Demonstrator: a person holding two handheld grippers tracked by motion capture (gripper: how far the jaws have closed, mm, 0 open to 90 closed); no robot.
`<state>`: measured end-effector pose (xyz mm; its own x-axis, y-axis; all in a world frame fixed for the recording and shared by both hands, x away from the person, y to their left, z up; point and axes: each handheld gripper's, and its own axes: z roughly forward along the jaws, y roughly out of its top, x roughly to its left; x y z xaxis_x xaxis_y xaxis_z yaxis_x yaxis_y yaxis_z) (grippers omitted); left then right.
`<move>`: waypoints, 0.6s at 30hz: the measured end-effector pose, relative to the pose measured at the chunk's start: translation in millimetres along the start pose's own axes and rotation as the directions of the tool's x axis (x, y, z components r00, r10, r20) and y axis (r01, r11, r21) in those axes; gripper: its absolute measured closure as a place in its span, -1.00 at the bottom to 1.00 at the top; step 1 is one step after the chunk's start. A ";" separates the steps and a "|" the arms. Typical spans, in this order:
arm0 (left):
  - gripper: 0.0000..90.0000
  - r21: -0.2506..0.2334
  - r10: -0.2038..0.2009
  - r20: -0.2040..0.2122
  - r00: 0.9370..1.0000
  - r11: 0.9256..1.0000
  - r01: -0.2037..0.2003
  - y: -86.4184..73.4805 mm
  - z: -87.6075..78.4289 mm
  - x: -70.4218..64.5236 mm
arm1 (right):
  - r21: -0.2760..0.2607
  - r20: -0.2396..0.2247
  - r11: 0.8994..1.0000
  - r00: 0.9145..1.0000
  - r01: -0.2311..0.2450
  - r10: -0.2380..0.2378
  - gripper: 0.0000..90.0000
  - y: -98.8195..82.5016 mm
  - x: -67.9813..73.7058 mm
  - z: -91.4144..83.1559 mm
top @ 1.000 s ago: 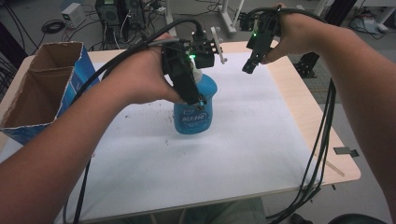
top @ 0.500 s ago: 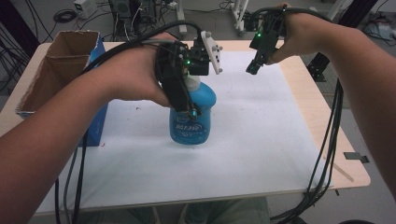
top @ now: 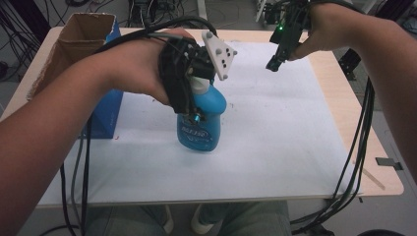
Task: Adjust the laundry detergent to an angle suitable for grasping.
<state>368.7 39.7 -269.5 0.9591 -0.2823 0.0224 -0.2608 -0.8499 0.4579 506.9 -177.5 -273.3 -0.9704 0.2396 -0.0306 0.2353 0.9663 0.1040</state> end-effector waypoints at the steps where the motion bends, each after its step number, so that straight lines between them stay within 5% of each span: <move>1: -0.15 -0.003 0.003 0.005 1.000 1.000 -0.003 -1.2 0.0 0.2 | 0.000 0.002 1.000 1.000 0.001 -0.001 -0.95 0.1 -0.1 0.5; 8: -0.15 -0.042 0.013 0.016 1.000 0.999 -0.012 -5.1 -4.3 1.0 | 0.005 0.005 1.000 1.000 0.008 -0.008 -0.95 0.9 1.3 1.7; 18: -0.15 -0.032 0.073 0.046 0.996 0.997 -0.071 1.2 0.2 -6.1 | 0.012 0.006 1.000 1.000 0.008 -0.008 -0.95 -0.8 2.1 2.9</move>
<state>362.5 40.4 -269.3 0.9316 -0.3633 0.0149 -0.3247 -0.8129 0.4835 504.8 -177.5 -276.4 -0.9719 0.2325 -0.0374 0.2284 0.9692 0.0920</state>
